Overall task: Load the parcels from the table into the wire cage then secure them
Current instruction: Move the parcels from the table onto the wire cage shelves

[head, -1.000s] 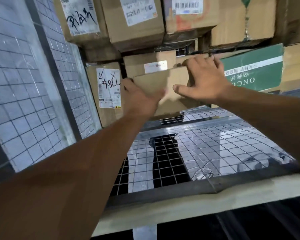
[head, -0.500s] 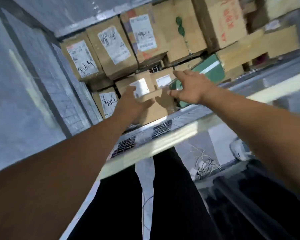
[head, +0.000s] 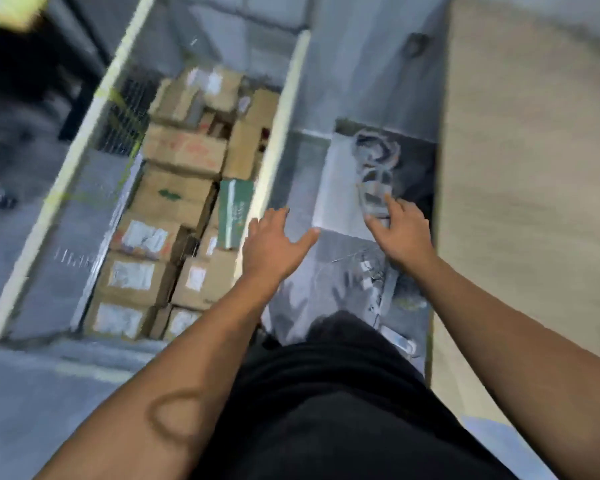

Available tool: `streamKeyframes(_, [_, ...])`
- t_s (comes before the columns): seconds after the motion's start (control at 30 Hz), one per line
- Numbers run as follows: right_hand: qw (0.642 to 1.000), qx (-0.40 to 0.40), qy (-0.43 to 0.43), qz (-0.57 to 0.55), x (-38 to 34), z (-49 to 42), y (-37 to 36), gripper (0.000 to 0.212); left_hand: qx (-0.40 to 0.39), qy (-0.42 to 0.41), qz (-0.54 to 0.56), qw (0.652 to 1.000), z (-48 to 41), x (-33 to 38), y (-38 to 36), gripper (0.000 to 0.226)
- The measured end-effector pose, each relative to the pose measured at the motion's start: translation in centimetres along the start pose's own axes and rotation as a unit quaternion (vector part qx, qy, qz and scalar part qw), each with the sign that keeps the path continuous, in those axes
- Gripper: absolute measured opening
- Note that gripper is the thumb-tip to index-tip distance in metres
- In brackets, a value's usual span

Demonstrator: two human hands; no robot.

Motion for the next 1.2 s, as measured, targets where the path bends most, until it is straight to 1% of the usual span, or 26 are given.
streamKeyframes(0.1, [0.990,0.081,-0.094,-0.060,9.5,4.3,4.5,0.075,-0.041,-0.119,-0.074,0.989,0.2,9.3,-2.9,0.087])
streamKeyframes(0.17, [0.975,0.124,-0.151,-0.102,15.1,8.0,6.1,0.074,-0.067,-0.196,-0.122,0.971,0.9,15.2,-6.2,0.088])
streamKeyframes(0.27, [0.942,0.177,-0.234,-0.160,22.7,14.4,7.4,0.074,-0.103,-0.286,-0.168,0.938,4.0,23.7,-12.9,0.085])
streamKeyframes(0.37, [0.907,0.214,-0.295,-0.212,29.3,21.0,7.8,0.074,-0.139,-0.345,-0.197,0.907,9.6,29.9,-20.2,0.085])
streamKeyframes(0.43, [0.875,0.241,-0.339,-0.246,33.9,25.3,7.5,0.074,-0.177,-0.373,-0.219,0.884,13.3,32.6,-25.3,0.086])
streamKeyframes(0.53, [0.830,0.275,-0.395,-0.282,39.1,31.3,6.2,0.076,-0.214,-0.418,-0.270,0.841,18.1,35.5,-32.1,0.086])
streamKeyframes(0.63, [0.789,0.306,-0.430,-0.314,42.4,35.5,5.2,0.077,-0.237,-0.460,-0.290,0.805,22.0,37.9,-37.2,0.086])
streamKeyframes(0.77, [0.711,0.357,-0.483,-0.366,46.0,38.7,3.8,0.078,-0.267,-0.503,-0.293,0.768,24.5,41.1,-42.6,0.082])
streamKeyframes(0.87, [0.676,0.372,-0.505,-0.386,47.6,39.1,3.1,0.079,-0.315,-0.512,-0.298,0.741,24.7,44.1,-47.7,0.078])
streamKeyframes(0.97, [0.651,0.378,-0.526,-0.395,49.0,38.9,2.8,0.079,-0.354,-0.522,-0.284,0.722,24.9,47.8,-53.9,0.078])
streamKeyframes(1.0, [0.636,0.381,-0.536,-0.404,49.5,38.8,2.8,0.079,-0.368,-0.523,-0.276,0.717,25.1,49.0,-56.0,0.080])
streamKeyframes(1.1, [0.580,0.395,-0.554,-0.447,51.1,38.0,3.1,0.080,-0.406,-0.506,-0.257,0.716,24.8,52.0,-61.9,0.092])
streamKeyframes(1.17, [0.536,0.407,-0.557,-0.486,52.5,37.0,3.3,0.081,-0.415,-0.511,-0.276,0.701,24.1,53.2,-65.2,0.097])
streamKeyframes(1.2, [0.518,0.410,-0.557,-0.503,53.2,36.4,3.4,0.081,-0.423,-0.512,-0.285,0.691,23.6,53.5,-66.4,0.097])
Point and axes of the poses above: each hand's wrist, its own z-axis away from the middle knuckle, its own y-axis out of the back of the hand, x = y × z, the point moved 9 cm from there along -z, towards the middle knuckle, and after that the axes turned 4 degrees about y, right-handed, at the moved point
